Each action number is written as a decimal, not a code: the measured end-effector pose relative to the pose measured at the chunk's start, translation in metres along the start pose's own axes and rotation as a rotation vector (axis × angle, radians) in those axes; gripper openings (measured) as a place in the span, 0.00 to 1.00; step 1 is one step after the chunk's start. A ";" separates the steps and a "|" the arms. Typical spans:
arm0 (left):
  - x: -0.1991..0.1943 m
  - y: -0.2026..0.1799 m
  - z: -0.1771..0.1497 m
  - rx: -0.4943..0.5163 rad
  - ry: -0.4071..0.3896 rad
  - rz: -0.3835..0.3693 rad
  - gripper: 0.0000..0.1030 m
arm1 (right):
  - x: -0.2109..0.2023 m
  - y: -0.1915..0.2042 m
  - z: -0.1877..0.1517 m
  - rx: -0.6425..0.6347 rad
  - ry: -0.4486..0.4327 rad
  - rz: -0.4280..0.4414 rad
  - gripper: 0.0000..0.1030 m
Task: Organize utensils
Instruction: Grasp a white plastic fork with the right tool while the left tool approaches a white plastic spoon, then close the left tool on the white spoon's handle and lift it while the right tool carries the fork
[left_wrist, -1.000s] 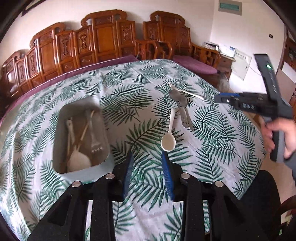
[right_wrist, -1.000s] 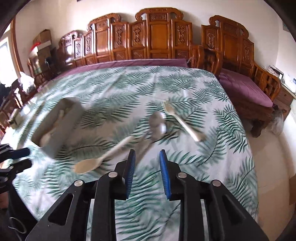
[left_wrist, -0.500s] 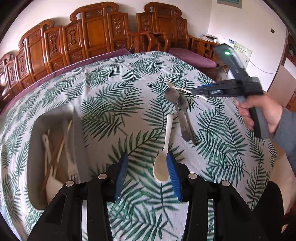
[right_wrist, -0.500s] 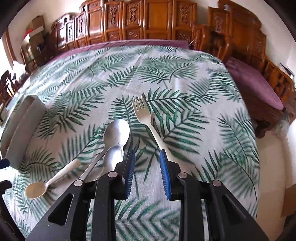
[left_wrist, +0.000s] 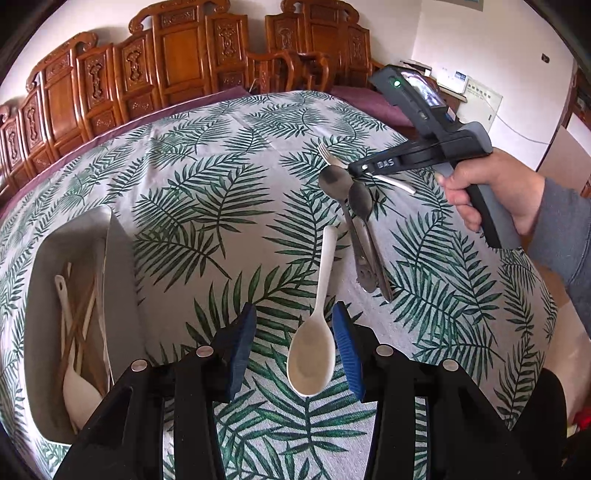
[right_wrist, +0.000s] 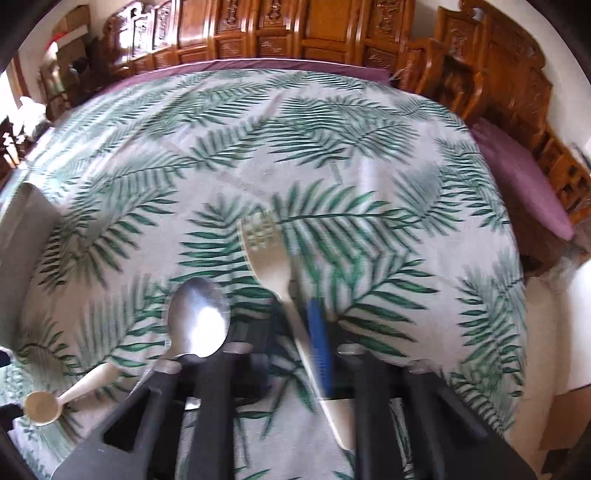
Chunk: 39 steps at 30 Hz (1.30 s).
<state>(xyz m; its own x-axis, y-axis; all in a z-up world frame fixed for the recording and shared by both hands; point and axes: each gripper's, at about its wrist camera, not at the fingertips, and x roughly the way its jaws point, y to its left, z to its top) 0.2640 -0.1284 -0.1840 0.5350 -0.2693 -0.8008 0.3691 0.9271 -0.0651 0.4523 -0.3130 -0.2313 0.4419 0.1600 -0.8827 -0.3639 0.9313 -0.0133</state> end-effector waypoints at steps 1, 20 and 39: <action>0.002 0.001 0.001 0.000 0.003 0.000 0.40 | -0.001 0.002 -0.002 -0.006 -0.003 -0.006 0.07; 0.029 -0.023 0.013 0.075 0.046 -0.040 0.40 | -0.098 0.031 -0.099 0.102 -0.065 -0.003 0.07; 0.061 -0.032 0.019 0.109 0.120 0.018 0.17 | -0.144 0.060 -0.132 0.133 -0.148 0.030 0.07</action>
<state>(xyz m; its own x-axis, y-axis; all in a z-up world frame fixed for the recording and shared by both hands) 0.2992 -0.1799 -0.2193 0.4502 -0.2143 -0.8669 0.4443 0.8959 0.0093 0.2587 -0.3230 -0.1671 0.5514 0.2252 -0.8032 -0.2714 0.9589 0.0825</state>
